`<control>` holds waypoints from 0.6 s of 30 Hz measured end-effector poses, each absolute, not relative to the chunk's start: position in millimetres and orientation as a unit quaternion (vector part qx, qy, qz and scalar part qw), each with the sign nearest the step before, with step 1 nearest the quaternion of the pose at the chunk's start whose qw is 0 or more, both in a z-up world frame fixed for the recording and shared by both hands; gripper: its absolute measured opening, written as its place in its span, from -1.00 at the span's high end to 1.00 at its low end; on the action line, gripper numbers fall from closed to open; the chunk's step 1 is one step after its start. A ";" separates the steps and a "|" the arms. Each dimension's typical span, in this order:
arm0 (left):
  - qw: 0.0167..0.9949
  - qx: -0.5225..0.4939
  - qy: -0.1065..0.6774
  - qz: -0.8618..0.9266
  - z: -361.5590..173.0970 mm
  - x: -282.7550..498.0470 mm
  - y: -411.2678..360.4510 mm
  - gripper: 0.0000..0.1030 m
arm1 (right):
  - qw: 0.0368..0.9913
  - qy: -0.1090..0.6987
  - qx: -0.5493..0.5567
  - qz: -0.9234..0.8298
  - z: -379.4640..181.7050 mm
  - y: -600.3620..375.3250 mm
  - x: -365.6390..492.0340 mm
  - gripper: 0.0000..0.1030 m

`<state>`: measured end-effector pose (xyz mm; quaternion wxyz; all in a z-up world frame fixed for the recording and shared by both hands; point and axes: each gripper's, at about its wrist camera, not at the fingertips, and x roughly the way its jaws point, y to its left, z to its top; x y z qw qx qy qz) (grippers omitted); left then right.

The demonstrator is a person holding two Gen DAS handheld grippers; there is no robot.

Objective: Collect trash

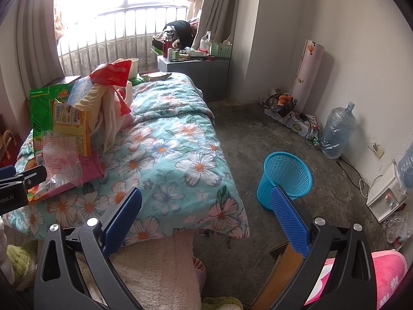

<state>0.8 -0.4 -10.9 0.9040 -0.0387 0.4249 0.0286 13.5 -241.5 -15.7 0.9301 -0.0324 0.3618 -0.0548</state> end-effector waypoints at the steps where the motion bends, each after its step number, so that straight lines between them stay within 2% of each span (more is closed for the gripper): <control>1: 0.904 -0.039 0.425 0.028 -11.3 0.5 -0.1 -0.83 | 0.930 0.362 -0.032 -0.054 -15.4 -242.3 13.5 -0.88; 18: 0.904 -0.059 0.424 0.000 -19.1 12.9 13.3 -0.83 | 0.943 0.330 -0.004 -0.050 -6.9 -229.5 35.8 -0.88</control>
